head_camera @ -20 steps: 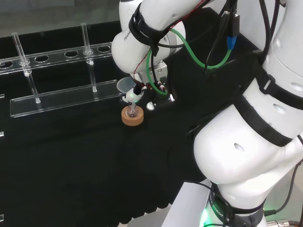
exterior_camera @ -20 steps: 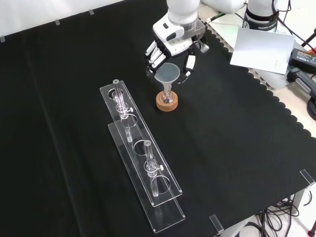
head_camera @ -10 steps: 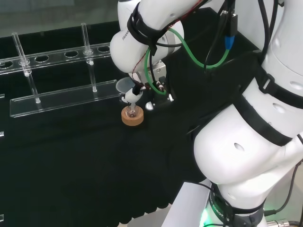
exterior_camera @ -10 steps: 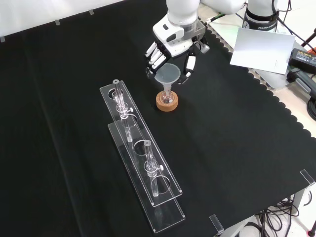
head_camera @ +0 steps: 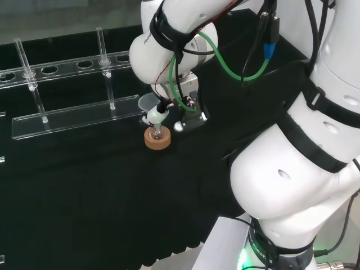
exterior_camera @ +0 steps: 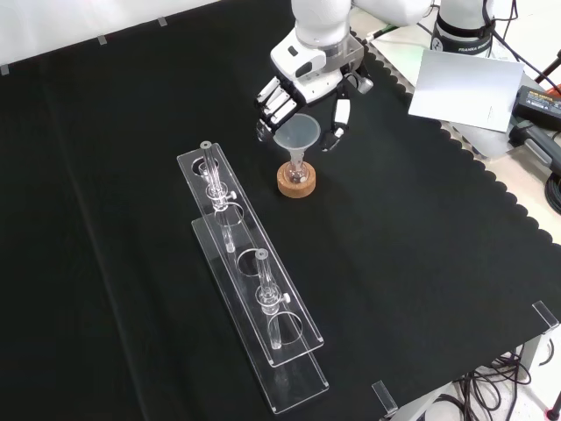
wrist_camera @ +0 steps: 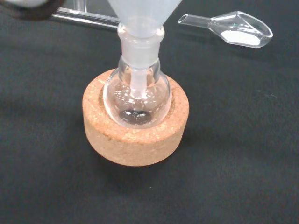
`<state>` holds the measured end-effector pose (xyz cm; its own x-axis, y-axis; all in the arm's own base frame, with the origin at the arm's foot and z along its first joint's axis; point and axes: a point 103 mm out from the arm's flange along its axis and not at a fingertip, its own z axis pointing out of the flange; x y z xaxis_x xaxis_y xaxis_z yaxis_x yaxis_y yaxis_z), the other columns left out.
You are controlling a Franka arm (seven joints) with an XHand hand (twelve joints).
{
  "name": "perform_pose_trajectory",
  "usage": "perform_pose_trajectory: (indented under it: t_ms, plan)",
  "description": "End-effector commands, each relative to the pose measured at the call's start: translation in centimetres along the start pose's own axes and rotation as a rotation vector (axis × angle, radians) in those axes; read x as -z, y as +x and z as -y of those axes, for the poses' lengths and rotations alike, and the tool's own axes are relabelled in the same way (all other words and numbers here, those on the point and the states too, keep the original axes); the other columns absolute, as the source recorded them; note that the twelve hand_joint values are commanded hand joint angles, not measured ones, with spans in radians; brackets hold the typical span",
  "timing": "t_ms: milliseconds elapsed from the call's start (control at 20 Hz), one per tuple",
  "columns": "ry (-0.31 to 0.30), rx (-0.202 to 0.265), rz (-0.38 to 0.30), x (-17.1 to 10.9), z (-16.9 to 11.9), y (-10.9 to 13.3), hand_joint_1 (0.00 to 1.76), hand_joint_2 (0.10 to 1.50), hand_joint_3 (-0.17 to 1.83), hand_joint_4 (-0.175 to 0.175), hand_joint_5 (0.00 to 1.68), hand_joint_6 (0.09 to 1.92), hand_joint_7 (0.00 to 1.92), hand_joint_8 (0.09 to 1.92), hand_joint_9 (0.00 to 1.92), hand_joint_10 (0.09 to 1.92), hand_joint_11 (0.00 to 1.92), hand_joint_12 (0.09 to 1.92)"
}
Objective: Place the funnel on the round-bottom flask.
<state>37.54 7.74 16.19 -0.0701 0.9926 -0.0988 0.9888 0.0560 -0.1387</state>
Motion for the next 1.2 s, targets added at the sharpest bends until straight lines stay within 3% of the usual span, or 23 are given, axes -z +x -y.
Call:
perform_pose_trajectory:
  t_ms: [50, 250, 450, 650, 850, 1200]
  plan:
    - [0.002, 0.034, -0.047, 0.1, 0.4, -0.2, 0.47, 0.63, 0.31, -0.082, 0.13, 0.09, 0.07, 0.72, 0.35, 0.73, 0.28, 1.48]
    - [-0.058, 0.057, -0.063, 1.2, 0.7, -0.4, 0.39, 0.65, 0.18, -0.075, 0.04, 0.09, 0.0, 0.5, 0.13, 0.83, 0.18, 1.53]
    - [-0.092, 0.079, -0.098, 3.3, 0.8, -1.1, 0.47, 0.69, 0.14, -0.075, 0.14, 0.09, 0.03, 0.65, 0.22, 0.79, 0.21, 1.5]
    - [-0.077, 0.078, -0.119, 5.2, 0.5, -2.2, 0.54, 0.72, 0.14, -0.068, 0.21, 0.09, 0.1, 0.7, 0.32, 0.74, 0.24, 1.47]
    - [-0.005, 0.074, -0.116, 6.6, -0.1, -3.6, 0.56, 0.73, 0.15, -0.064, 0.25, 0.09, 0.15, 0.7, 0.38, 0.72, 0.25, 1.47]
    - [0.019, 0.048, -0.12, 9.1, -1.2, -5.8, 0.57, 0.75, 0.16, -0.063, 0.26, 0.09, 0.16, 0.7, 0.39, 0.71, 0.26, 1.47]
